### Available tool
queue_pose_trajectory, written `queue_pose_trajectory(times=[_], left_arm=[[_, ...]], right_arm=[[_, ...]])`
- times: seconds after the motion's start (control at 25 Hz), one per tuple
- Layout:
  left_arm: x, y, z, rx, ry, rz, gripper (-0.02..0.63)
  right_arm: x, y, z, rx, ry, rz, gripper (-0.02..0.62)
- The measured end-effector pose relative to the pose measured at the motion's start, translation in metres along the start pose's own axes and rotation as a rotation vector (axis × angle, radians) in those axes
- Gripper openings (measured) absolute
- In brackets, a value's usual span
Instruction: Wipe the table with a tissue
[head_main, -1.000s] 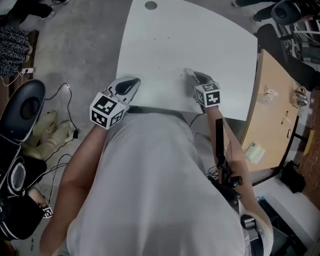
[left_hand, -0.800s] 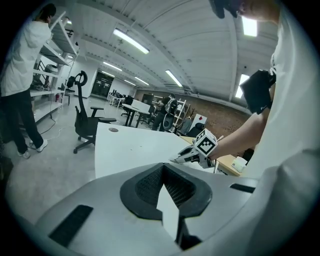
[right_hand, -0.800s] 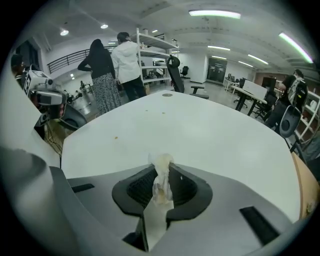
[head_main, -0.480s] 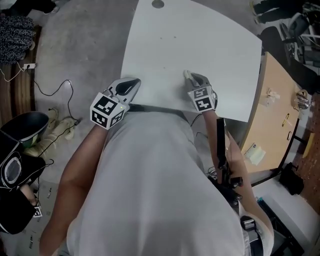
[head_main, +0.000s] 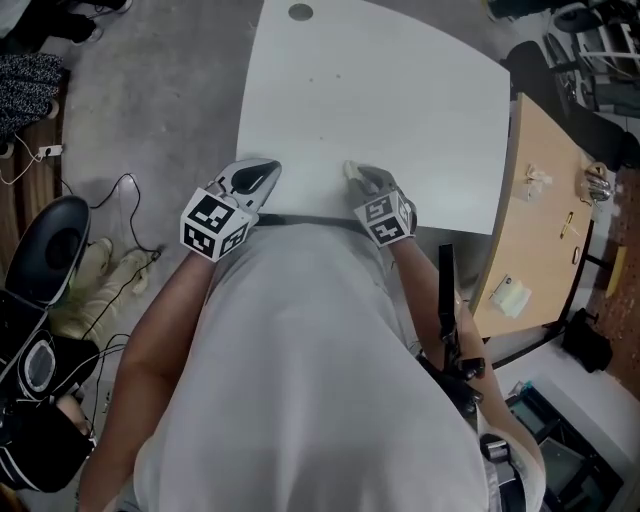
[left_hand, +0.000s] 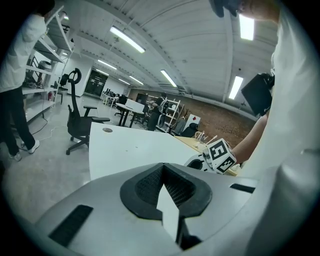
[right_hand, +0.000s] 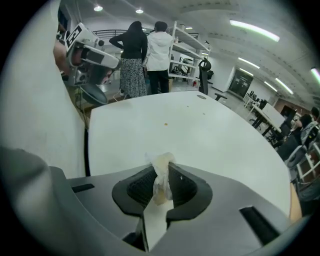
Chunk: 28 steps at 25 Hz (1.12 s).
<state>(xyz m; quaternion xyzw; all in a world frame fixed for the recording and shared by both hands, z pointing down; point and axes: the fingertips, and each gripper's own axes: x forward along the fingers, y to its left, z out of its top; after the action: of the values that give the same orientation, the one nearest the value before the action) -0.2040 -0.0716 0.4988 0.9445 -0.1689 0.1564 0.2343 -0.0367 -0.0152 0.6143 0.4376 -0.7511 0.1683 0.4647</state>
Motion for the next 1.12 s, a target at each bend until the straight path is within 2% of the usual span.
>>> queue_pose_trajectory(times=[0.08,0.12,0.2,0.32,0.36,0.44,0.56,0.76,0.84,0.96,1.12], left_arm=[[0.0,0.0,-0.001,0.005,0.0,-0.009,0.008],[-0.001,0.0,-0.001,0.008,-0.002,-0.012,0.008],[-0.002,0.001,-0.001,0.01,-0.006,-0.014,0.008],[0.002,-0.001,0.001,0.013,-0.012,-0.008,0.008],[0.005,-0.002,0.002,0.012,-0.016,-0.002,0.007],[0.007,-0.003,0.003,0.006,-0.028,0.016,0.008],[-0.009,0.0,0.0,0.002,-0.039,0.038,0.007],[-0.022,0.0,0.001,-0.003,-0.048,0.089,0.008],[-0.026,0.0,0.0,-0.011,-0.05,0.115,0.008],[-0.035,0.0,-0.005,-0.014,-0.047,0.131,0.008],[-0.042,0.004,-0.007,-0.018,-0.047,0.141,0.008]], right_arm=[[-0.001,0.018,0.003,0.079,-0.01,0.118,0.064],[-0.002,0.024,0.006,0.162,-0.027,0.182,0.064],[-0.006,0.022,0.017,0.397,-0.097,0.267,0.064],[-0.014,-0.012,0.022,0.726,-0.21,0.259,0.066],[-0.015,-0.026,0.019,0.787,-0.229,0.245,0.066],[-0.013,-0.047,0.014,0.82,-0.235,0.218,0.066],[-0.001,-0.044,0.026,0.709,-0.18,0.197,0.066],[0.03,-0.04,0.063,0.41,-0.128,0.198,0.066],[0.038,-0.046,0.079,0.312,-0.132,0.175,0.066],[0.048,-0.055,0.098,0.222,-0.13,0.125,0.066],[0.061,-0.05,0.098,0.002,-0.035,0.07,0.064]])
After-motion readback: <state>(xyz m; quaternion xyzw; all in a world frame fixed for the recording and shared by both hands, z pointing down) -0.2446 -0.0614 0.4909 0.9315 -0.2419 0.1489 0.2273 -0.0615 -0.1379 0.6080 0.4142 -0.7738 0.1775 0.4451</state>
